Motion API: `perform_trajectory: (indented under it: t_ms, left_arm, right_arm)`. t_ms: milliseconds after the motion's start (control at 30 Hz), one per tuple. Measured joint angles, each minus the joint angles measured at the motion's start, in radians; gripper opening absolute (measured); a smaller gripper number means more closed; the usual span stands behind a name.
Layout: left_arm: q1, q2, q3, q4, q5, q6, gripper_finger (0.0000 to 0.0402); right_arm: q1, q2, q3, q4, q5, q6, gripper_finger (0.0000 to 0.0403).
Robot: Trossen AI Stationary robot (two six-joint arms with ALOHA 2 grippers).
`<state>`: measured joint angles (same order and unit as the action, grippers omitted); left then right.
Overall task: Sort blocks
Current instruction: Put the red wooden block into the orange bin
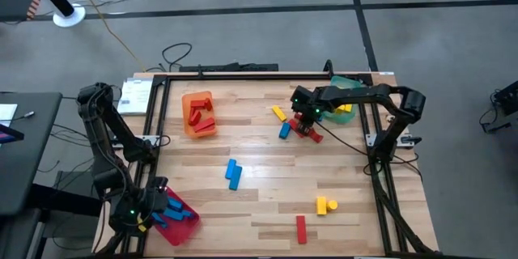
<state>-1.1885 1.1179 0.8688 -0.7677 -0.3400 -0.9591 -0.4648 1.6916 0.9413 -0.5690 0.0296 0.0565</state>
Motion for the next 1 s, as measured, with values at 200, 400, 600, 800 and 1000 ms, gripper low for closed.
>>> perform_trajectory:
  t_ms: [200,400,600,800,1000]
  left_arm:
    - [0.000,0.000,0.000,-0.044,-0.033,-0.010,0.0252]
    - [0.000,-0.001,0.000,-0.084,-0.139,0.062,0.0252]
    - [0.013,-0.036,0.000,-0.152,-0.437,0.137,0.0252]
    - [0.068,-0.065,0.000,-0.159,-0.720,0.237,0.0252]
    - [0.152,-0.065,0.000,-0.149,-0.839,0.284,0.0252]
  right_arm:
    - [0.018,-0.004,0.002,-0.004,-0.001,0.024,0.0063]
    - [0.078,-0.004,0.064,-0.065,-0.001,0.025,0.0063]
    - [0.160,-0.005,0.191,-0.137,-0.001,0.024,0.0063]
    - [0.265,-0.005,0.322,-0.153,-0.002,0.017,0.0063]
    - [0.391,-0.006,0.432,-0.130,-0.003,-0.010,0.0062]
